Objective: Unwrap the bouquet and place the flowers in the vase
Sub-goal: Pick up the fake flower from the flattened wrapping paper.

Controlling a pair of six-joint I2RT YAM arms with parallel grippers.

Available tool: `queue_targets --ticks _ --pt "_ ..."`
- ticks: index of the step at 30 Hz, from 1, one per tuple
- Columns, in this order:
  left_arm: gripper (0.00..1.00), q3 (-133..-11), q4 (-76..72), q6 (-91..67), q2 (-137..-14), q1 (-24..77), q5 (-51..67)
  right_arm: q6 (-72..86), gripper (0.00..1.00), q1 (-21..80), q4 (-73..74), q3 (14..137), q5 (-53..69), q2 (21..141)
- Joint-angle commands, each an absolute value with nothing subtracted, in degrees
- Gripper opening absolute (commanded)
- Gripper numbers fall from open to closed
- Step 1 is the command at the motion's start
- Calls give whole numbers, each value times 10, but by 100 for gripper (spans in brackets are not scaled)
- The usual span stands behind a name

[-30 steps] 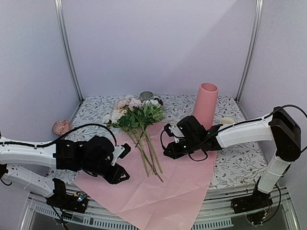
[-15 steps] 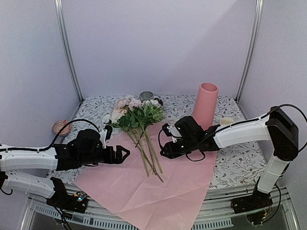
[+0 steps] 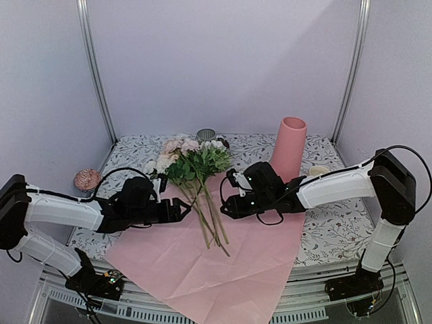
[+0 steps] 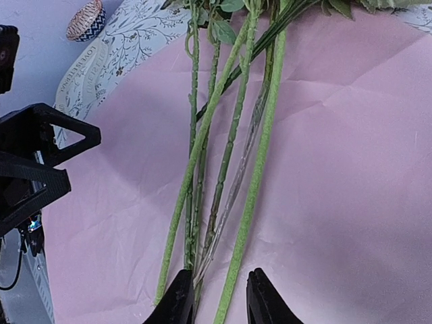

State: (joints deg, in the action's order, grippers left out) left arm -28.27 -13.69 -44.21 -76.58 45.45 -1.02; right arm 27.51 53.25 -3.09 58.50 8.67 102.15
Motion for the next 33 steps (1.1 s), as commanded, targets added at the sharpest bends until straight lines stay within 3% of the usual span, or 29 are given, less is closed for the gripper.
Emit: queue_targets --ticks 1,12,33 --pt "81 -297 -163 -432 -779 448 -7 280 30 537 -41 617 85 1062" --pt "81 -301 -169 -404 -791 448 -2 273 29 536 -32 658 83 1112" --pt "61 -261 -181 -422 -738 420 -30 275 29 537 -22 720 115 1157"
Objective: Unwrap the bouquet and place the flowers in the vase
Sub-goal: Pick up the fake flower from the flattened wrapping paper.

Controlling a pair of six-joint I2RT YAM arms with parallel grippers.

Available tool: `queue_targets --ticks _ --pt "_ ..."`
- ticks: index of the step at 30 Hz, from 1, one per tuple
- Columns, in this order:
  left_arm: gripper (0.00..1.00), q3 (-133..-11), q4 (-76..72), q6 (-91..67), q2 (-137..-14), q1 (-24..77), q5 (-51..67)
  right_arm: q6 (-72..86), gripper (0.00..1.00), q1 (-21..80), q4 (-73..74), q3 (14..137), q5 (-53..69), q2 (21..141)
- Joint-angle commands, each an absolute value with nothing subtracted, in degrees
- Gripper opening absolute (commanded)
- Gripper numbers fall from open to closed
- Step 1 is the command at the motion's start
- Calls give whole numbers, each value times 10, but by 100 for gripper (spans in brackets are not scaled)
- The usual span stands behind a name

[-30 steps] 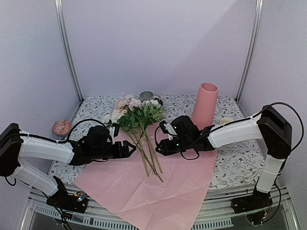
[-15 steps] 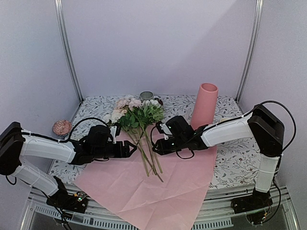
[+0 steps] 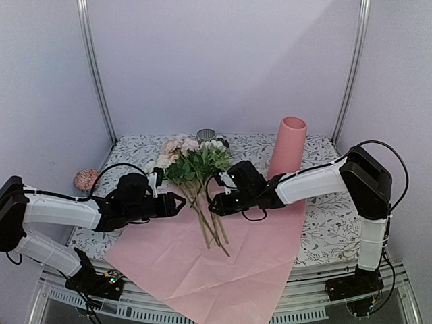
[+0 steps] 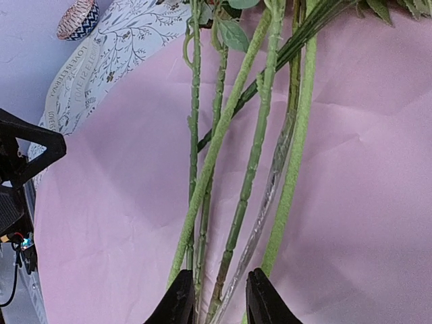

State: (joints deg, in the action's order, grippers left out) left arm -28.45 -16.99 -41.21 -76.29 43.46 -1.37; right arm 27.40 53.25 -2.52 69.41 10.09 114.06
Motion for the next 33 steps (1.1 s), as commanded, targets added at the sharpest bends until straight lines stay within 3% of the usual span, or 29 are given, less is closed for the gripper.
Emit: queue_targets --ticks 1,12,26,31,33 --pt "60 -256 -181 -425 -729 418 -34 275 29 536 -23 723 119 1160" --pt "59 -222 -180 -432 -672 400 -42 284 28 536 -29 743 137 1193" --pt "58 -234 -221 -427 -715 394 2 297 27 537 -36 741 145 1193" --pt "58 -288 -233 -420 -791 394 51 291 30 537 -56 700 124 1127" --pt "59 -311 -239 -424 -820 395 65 286 39 536 -50 697 111 1108"
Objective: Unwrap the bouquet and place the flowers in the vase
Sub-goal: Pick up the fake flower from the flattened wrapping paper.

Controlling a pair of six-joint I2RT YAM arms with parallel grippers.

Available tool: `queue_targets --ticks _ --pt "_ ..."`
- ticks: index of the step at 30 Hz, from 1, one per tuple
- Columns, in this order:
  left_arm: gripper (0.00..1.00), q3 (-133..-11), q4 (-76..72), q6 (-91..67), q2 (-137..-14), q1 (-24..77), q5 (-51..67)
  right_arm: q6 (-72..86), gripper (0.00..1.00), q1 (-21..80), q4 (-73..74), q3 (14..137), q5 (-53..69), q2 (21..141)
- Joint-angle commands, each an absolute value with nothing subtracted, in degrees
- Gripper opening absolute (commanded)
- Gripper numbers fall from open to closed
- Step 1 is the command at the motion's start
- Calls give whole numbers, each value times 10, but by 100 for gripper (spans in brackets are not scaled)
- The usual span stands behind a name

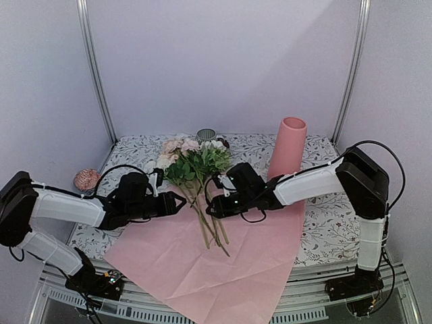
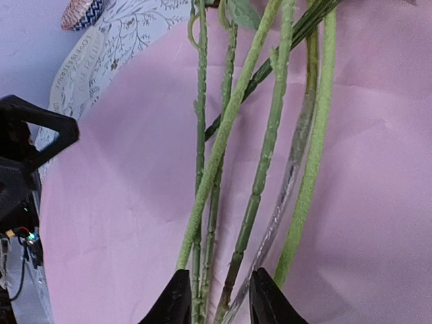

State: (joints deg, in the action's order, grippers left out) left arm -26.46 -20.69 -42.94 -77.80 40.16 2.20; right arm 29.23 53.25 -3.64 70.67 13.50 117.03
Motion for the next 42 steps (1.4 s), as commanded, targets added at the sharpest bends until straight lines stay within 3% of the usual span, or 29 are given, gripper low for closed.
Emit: queue_targets --ticks 1,18,24,27,36,38,41,42 --pt "59 -318 -248 -425 -834 395 71 284 43 536 -47 685 104 1099" --pt "43 -447 -306 -493 -1054 395 151 289 43 534 -69 597 21 1014" --pt "40 -458 -313 -508 -1082 394 166 290 43 528 -74 585 22 1010" --pt "31 -462 -316 -505 -1088 394 172 291 42 523 -81 576 27 1005" --pt "29 -484 -316 -513 -1114 394 187 294 41 519 -88 568 33 1001" --pt "22 -482 -321 -514 -1115 393 187 295 41 519 -89 565 33 1000" --pt "1 -476 -323 -507 -1103 392 183 296 41 518 -90 562 32 998" --pt "0 -474 -315 -504 -1095 392 175 296 41 518 -89 561 31 996"
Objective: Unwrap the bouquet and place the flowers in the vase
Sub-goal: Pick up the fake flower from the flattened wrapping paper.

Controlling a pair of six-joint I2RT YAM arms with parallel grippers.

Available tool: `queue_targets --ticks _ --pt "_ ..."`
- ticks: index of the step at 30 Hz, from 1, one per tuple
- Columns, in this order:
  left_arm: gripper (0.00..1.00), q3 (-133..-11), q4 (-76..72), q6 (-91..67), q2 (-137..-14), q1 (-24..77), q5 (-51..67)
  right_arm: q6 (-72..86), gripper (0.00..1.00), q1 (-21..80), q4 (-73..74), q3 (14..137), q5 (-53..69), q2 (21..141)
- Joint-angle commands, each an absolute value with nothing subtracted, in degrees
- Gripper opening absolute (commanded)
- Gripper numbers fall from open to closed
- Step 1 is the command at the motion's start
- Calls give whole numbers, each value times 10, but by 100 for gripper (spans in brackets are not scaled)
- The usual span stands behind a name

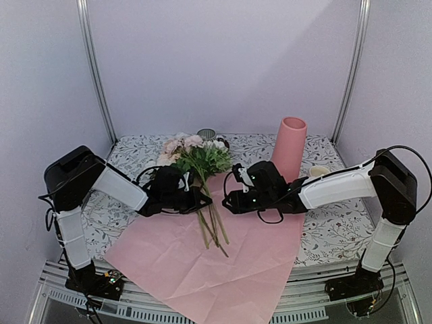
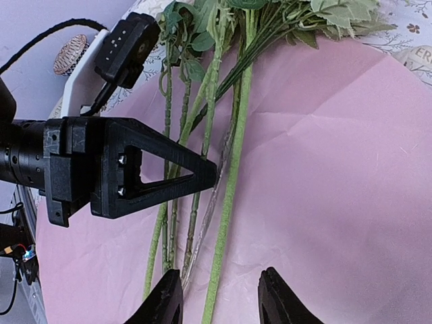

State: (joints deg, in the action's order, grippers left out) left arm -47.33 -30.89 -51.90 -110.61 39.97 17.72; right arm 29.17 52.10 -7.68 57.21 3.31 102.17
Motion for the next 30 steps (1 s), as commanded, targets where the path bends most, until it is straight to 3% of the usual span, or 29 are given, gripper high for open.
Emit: queue_targets --ticks 1,21,30 --pt "0 -471 -308 -500 -1078 393 165 297 41 518 -89 560 31 994" --pt "0 -341 -157 -422 -690 407 45 287 39 516 -93 551 55 935" --pt "0 -297 -183 -293 -554 426 109 250 39 519 -221 484 153 817"
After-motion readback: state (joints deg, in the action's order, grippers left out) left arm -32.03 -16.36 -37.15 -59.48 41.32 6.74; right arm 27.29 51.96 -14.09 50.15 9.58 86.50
